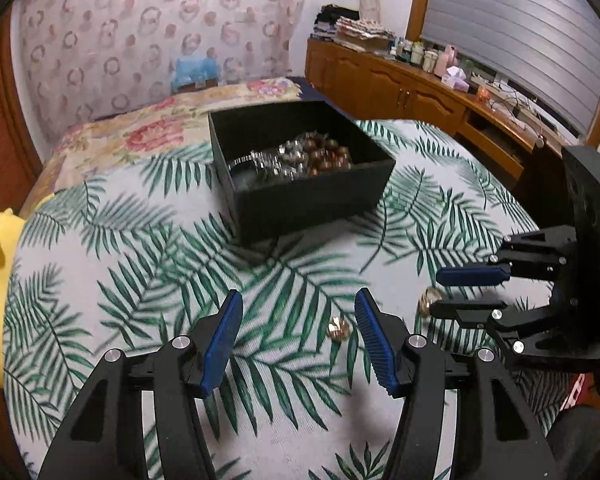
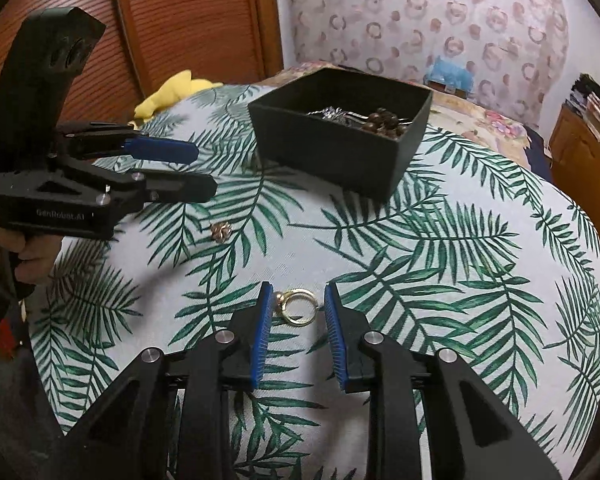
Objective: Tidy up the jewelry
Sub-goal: 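Grasp the flower charm with the left tool while the right tool grasps the gold ring, then lower the flower charm and gold ring into the black box and open both tools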
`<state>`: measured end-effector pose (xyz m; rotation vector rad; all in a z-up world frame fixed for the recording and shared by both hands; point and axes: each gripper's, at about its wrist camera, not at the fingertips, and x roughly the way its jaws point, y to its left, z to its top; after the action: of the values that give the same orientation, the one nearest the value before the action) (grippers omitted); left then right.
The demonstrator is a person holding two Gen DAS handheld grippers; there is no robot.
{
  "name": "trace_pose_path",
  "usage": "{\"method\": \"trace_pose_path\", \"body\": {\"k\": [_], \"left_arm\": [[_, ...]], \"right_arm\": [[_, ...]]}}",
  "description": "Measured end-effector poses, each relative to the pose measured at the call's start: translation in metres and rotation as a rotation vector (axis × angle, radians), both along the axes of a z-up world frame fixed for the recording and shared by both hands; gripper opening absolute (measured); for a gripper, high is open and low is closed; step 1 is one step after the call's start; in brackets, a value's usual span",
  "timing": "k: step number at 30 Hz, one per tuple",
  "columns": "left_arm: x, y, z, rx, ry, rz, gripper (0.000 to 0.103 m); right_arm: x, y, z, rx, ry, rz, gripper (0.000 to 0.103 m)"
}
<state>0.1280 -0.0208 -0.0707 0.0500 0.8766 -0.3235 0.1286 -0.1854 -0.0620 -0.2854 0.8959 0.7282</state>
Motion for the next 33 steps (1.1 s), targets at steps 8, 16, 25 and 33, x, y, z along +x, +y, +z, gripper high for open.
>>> {"method": "trace_pose_path", "body": {"k": [8, 16, 25, 33], "left_arm": [[-0.004, -0.01, -0.013, 0.006, 0.031, -0.029, 0.052], [-0.001, -0.023, -0.019, 0.019, 0.041, -0.07, 0.035], [-0.001, -0.025, -0.021, 0.027, 0.036, -0.078, 0.014], [0.01, -0.018, -0.002, 0.016, -0.006, -0.05, 0.011]], "right_arm": [[-0.004, 0.005, -0.004, -0.052, -0.042, 0.036, 0.027], [0.007, -0.009, 0.004, -0.018, -0.045, -0.005, 0.027], [0.019, -0.018, 0.014, -0.003, -0.072, -0.031, 0.027], [0.037, -0.02, 0.036, 0.024, -0.121, -0.031, 0.027]]}}
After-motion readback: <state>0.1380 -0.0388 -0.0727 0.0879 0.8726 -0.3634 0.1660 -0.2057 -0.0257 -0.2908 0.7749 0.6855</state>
